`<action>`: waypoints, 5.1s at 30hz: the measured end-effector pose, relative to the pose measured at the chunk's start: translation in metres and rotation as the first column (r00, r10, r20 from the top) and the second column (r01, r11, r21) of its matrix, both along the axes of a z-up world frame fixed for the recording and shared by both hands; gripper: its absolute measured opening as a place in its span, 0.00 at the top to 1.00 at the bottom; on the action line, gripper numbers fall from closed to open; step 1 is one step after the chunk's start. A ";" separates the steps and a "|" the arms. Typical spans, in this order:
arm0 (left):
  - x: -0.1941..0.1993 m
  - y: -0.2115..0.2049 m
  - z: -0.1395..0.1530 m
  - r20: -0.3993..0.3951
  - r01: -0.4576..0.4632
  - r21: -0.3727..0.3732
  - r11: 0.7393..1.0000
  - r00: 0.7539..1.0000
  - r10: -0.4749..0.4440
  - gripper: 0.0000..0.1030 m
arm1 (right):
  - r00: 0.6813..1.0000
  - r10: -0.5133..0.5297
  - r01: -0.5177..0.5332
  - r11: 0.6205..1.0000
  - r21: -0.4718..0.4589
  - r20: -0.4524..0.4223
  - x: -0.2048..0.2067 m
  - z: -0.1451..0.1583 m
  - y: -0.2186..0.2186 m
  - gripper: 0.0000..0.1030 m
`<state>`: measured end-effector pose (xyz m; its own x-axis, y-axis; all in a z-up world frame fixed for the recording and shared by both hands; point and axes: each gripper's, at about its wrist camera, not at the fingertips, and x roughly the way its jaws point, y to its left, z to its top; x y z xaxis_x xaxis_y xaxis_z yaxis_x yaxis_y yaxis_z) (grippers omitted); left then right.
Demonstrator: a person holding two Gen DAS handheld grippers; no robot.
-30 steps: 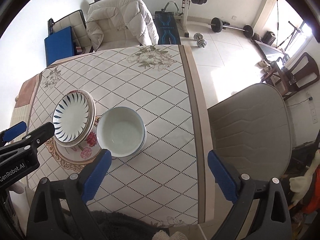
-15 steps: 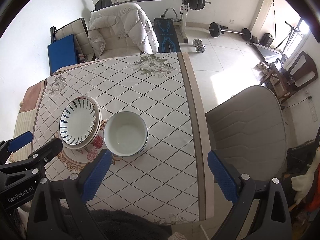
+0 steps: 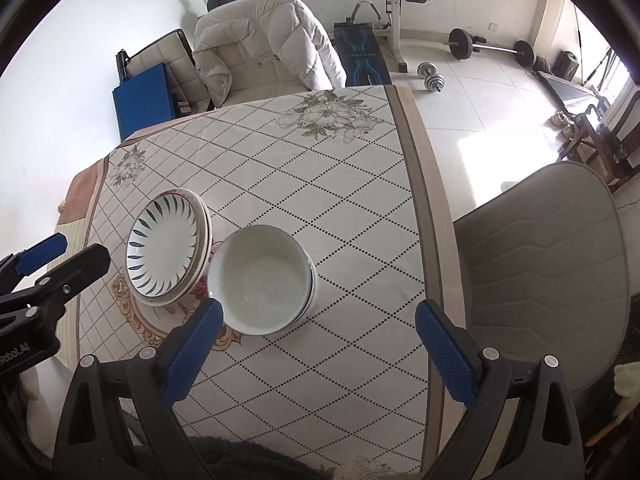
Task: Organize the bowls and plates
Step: 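Move both tools back to the nested bowl stack, then grasp the rim of the nested bowl stack with both tools, then lift the bowl stack and carry it over the plate stack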
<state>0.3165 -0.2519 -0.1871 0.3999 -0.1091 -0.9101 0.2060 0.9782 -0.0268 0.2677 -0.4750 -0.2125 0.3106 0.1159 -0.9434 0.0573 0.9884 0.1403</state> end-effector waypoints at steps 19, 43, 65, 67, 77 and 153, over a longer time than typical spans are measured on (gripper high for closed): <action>0.126 -0.057 -0.147 -0.456 0.318 -0.124 0.940 0.823 -0.339 0.15 | 0.936 -0.008 0.172 0.883 0.436 -0.353 0.068 -0.183 -0.026 0.04; 0.120 -0.094 -0.212 -0.656 0.472 -0.284 0.835 0.539 -0.528 0.17 | 0.911 0.050 0.245 0.734 0.634 -0.410 0.081 -0.242 0.016 0.04; 0.106 -0.087 -0.234 -0.656 0.310 -0.305 0.901 0.617 -0.434 0.31 | 0.929 0.002 0.262 0.704 0.660 -0.371 0.086 -0.260 0.016 0.22; 0.108 -0.085 -0.233 -0.662 0.294 -0.298 0.908 0.622 -0.418 0.31 | 0.927 0.004 0.263 0.705 0.659 -0.374 0.086 -0.260 0.016 0.22; 0.115 -0.082 -0.219 -0.644 0.307 -0.261 0.915 0.650 -0.402 0.31 | 0.922 0.022 0.264 0.695 0.669 -0.387 0.083 -0.254 0.014 0.22; 0.193 0.138 -0.190 -0.608 0.155 -0.222 0.963 0.750 -0.261 0.33 | 0.884 0.186 0.127 0.788 0.603 -0.429 0.194 -0.219 0.249 0.23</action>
<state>0.5094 -0.1134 -0.3776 -0.3022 -0.2752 -0.9127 0.2886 0.8861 -0.3628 0.4614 -0.2257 -0.4317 -0.1353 0.7031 -0.6981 0.2397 0.7069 0.6655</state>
